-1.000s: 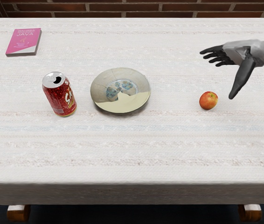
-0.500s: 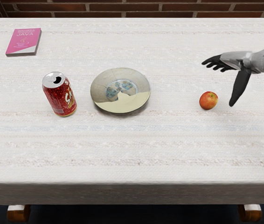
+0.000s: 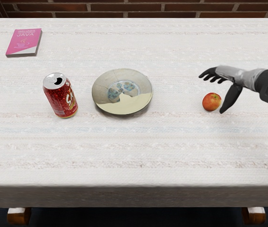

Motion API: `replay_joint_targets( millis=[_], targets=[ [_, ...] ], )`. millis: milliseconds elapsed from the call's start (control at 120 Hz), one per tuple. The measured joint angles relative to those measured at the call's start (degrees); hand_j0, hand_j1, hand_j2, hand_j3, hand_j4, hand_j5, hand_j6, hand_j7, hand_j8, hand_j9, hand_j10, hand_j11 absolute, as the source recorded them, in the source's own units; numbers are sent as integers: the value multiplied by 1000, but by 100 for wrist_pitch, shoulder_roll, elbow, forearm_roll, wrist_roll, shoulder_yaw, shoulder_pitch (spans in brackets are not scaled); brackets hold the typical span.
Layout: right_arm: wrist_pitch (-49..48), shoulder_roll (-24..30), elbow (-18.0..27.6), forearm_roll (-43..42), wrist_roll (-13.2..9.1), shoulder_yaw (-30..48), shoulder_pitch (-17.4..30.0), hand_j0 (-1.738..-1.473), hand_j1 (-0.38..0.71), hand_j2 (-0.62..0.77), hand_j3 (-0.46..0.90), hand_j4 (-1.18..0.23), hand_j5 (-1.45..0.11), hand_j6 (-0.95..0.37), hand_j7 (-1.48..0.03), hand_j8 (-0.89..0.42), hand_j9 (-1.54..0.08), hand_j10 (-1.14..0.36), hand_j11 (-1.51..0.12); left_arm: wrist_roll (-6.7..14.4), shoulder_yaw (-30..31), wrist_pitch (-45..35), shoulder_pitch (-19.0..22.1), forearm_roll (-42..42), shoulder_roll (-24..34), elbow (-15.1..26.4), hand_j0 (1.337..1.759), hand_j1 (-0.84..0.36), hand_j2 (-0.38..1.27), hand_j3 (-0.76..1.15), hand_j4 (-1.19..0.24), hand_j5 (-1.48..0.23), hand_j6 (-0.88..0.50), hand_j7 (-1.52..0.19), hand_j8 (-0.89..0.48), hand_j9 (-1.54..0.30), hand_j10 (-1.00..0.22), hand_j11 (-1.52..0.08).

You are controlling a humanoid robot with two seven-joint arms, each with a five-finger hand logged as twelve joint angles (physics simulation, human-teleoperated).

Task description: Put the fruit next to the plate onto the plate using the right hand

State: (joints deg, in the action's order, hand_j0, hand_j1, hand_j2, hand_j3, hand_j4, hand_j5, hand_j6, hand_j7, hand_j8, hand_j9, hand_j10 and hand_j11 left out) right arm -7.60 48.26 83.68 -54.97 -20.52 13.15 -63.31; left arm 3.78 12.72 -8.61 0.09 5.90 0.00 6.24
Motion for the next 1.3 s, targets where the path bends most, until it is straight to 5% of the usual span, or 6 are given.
replay_joint_targets(
  millis=[667, 1300],
  targets=[
    [1341, -256, 68, -508, -4, -62, 693, -1658, 90, -69, 0, -373, -480, -375, -479, -373, -480, -372, -479, 0, 1, 0, 7, 0, 0, 0, 1658, 53, 50, 0, -248, -321, -248, -321, -248, -321, -247, -321],
    [1571, -789, -687, -735, 28, -45, 906, -1658, 108, -66, 0, -418, -482, -403, -505, -389, -498, -468, -506, 0, 0, 0, -1, 1, 0, 0, 1658, 53, 50, 0, -247, -321, -247, -321, -247, -321, -247, -321]
  ],
)
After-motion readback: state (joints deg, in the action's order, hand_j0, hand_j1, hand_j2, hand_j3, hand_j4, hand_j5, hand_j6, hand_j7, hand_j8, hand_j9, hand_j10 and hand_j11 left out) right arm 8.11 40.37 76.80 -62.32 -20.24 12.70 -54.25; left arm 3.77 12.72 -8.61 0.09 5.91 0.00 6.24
